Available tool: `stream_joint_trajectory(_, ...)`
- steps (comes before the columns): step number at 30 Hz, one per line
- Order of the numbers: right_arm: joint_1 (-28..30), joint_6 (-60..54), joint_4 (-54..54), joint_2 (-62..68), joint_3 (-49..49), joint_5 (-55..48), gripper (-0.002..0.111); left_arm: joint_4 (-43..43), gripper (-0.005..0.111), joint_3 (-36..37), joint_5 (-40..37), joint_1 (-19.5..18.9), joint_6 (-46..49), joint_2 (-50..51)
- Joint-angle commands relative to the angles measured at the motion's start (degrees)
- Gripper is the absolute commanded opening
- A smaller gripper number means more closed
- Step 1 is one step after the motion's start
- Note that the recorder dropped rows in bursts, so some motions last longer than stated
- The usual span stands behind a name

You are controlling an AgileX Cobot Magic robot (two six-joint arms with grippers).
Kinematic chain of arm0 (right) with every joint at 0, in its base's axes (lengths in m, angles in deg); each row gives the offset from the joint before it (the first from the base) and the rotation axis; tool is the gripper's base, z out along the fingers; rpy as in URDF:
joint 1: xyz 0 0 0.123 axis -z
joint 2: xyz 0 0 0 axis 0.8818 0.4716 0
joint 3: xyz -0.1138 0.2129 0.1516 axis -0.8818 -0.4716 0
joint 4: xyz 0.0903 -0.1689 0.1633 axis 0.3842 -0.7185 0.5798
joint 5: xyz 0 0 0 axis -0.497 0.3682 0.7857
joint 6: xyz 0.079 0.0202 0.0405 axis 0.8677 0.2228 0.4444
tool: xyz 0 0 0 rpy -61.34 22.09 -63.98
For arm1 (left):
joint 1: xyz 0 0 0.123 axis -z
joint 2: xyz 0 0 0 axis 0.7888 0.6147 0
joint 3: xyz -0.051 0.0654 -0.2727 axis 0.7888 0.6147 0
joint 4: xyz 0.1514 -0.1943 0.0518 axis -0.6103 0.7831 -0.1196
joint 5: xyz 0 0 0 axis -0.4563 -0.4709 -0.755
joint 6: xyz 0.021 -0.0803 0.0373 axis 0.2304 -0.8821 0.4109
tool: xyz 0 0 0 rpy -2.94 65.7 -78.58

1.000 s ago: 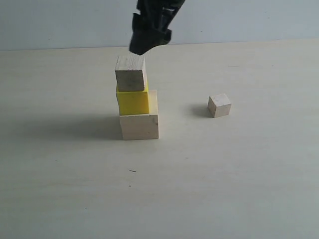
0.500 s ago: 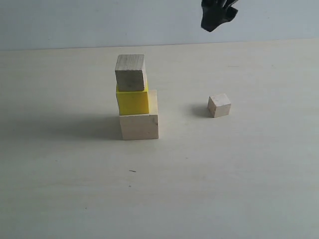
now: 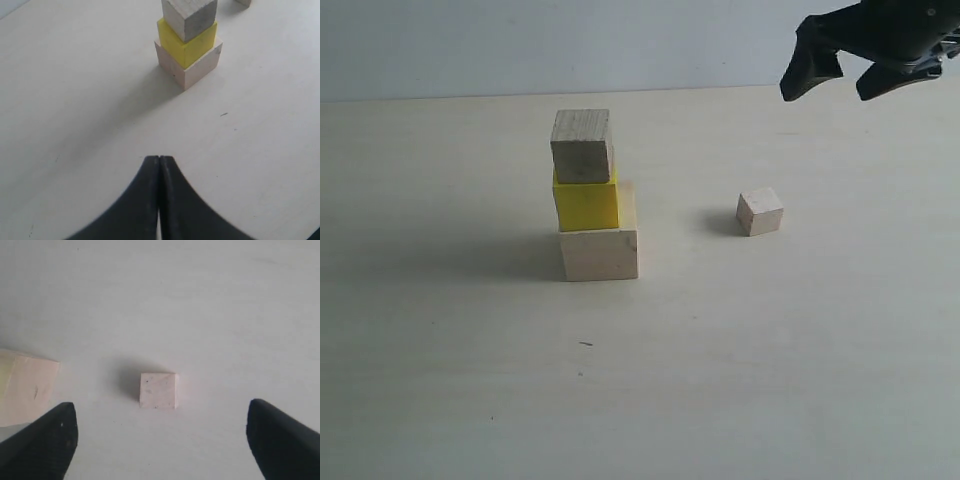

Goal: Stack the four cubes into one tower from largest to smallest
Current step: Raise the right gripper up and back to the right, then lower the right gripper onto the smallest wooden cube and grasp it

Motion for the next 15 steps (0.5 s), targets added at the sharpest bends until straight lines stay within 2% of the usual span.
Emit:
stream_joint_trajectory(1,0.1,-2.4,1.0,-5.5,-5.8,5.8,0.085,-0.3,0.0,0.0,1.1,0.4,0.2,0.0)
stream_joint_trajectory(7,0.1,-6.5,0.8,-5.3,-5.9,2.9,0.085,-0.3,0.0,0.0,1.4,0.4,0.2,0.0)
stream_joint_trajectory(10,0.1,-6.4,1.2,-5.1,-5.9,8.8,0.085,-0.3,0.0,0.0,1.4,0.4,0.2,0.0)
stream_joint_trajectory(12,0.1,-4.8,2.6,-4.6,-5.9,11.4,0.085,-0.3,0.0,0.0,1.4,0.4,0.2,0.0)
stream_joint_trajectory(15,0.0,0.2,3.7,-1.5,-5.8,7.8,0.085,-0.2,0.0,0.0,1.2,0.4,0.0,0.0)
